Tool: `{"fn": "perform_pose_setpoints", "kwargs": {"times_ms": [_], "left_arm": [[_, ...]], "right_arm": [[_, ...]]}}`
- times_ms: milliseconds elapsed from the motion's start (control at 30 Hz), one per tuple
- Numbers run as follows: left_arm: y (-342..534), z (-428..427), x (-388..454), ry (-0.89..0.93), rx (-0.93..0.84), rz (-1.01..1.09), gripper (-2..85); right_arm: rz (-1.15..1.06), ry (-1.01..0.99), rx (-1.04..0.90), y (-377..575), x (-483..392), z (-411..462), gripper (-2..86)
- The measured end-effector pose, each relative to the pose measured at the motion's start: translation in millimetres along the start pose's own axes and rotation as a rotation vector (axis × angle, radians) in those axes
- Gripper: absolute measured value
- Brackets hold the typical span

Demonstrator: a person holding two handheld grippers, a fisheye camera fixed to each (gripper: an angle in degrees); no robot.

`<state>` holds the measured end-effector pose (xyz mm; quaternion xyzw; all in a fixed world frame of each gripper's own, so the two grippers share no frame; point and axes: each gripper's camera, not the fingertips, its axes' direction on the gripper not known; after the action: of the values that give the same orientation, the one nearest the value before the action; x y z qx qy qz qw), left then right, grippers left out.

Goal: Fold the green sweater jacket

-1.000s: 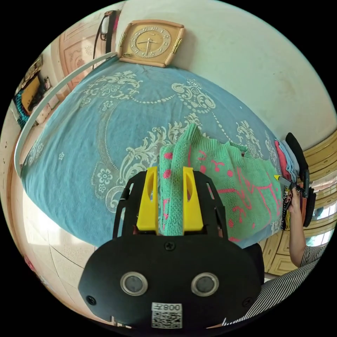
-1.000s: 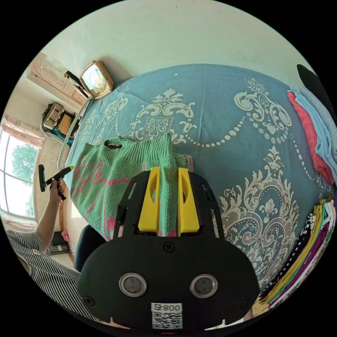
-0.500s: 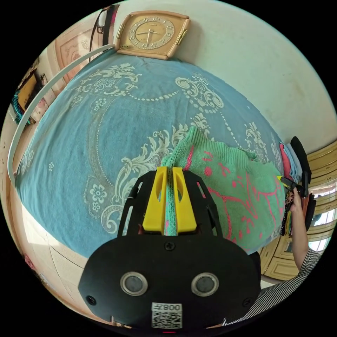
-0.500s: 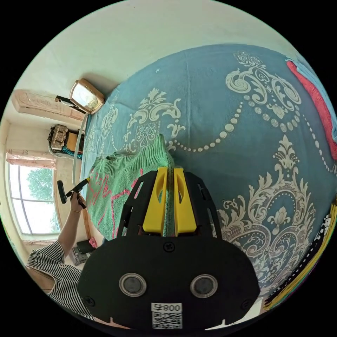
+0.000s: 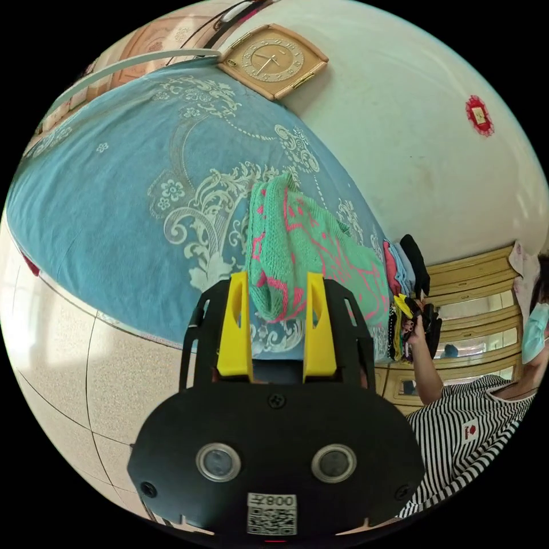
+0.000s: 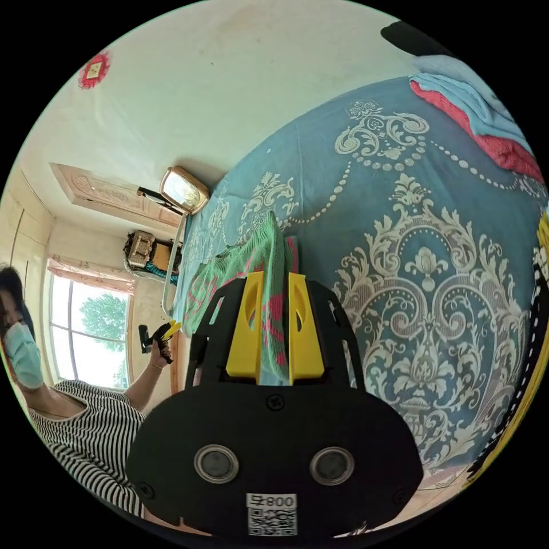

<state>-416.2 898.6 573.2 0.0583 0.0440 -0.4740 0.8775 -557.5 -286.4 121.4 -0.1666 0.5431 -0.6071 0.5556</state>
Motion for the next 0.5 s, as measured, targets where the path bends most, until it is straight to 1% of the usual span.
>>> {"fn": "perform_pose_setpoints", "kwargs": {"times_ms": [67, 133, 233, 367, 500], "left_arm": [[18.8, 2.5, -14.6, 0.055, -0.026, -0.026, 14.1], [23.4, 8.2, -20.0, 0.043, -0.064, -0.021, 14.0], [20.0, 16.9, -25.2, 0.064, -0.106, -0.017, 13.4], [10.2, 26.5, -24.8, 0.013, -0.157, -0.01, 11.2], [7.8, 22.9, -27.0, 0.018, -0.167, -0.035, 8.2]], "right_arm": [[0.01, -0.076, -0.006, 49.5, 19.0, -13.6, 9.1], [0.028, -0.082, -0.016, 83.3, 30.9, -15.7, 10.2], [0.042, -0.147, -0.039, 117.6, 42.4, -9.0, 11.7], [-0.02, -0.094, -0.09, 123.1, 38.7, 6.8, 11.6], [-0.038, -0.016, -0.139, 112.6, 34.9, 23.0, 7.2]]}}
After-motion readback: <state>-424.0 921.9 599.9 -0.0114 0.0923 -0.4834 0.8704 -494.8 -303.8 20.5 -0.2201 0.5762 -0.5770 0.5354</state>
